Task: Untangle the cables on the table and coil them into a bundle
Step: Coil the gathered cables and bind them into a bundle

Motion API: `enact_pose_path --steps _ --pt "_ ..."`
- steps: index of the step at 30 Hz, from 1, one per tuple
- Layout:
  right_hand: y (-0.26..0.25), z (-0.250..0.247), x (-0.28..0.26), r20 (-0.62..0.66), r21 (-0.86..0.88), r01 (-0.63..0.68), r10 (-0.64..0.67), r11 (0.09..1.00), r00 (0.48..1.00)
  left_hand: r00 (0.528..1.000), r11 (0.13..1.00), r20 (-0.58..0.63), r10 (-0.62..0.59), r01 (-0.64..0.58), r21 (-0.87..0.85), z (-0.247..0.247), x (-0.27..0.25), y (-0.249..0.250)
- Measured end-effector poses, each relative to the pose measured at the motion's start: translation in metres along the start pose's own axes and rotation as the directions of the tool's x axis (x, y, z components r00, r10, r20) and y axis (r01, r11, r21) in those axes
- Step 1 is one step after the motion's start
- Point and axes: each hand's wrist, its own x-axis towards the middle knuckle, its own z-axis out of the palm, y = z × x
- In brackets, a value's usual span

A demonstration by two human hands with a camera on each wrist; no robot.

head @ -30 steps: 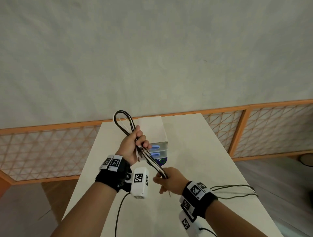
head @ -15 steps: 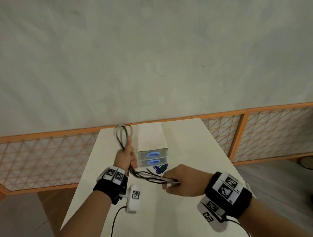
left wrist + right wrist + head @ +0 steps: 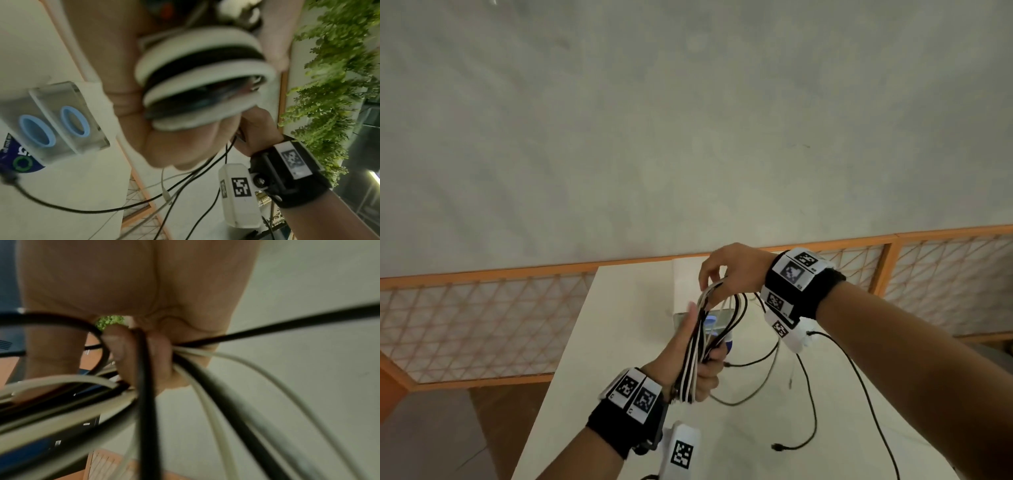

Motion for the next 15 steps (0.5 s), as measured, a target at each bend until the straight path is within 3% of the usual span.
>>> enact_pose_path --steps 6,9,11,15 --pt "0.007 0.015 0.003 0.231 0.12 -0.08 0.051 0.99 0.972 0.997 0.998 -0.079 -0.022 0.026 0.052 0.0 -0.013 -0.005" --pt "0.013 0.019 -0.002 0.239 0.347 -0.082 -0.004 0.934 0.971 0.994 1.0 -0.111 0.016 -0.014 0.019 -0.004 -0.015 -0.006" --pt "0.014 0.025 -0.005 0.189 0.593 -0.082 -0.04 0.801 0.981 0.995 0.999 -0.093 0.029 -0.027 0.02 -0.007 -0.016 -0.007" --pt "0.004 0.037 -0.013 0.083 0.916 -0.061 -0.041 0.396 0.996 0.998 0.998 0.024 0.06 -0.06 -0.021 -0.014 -0.013 -0.008"
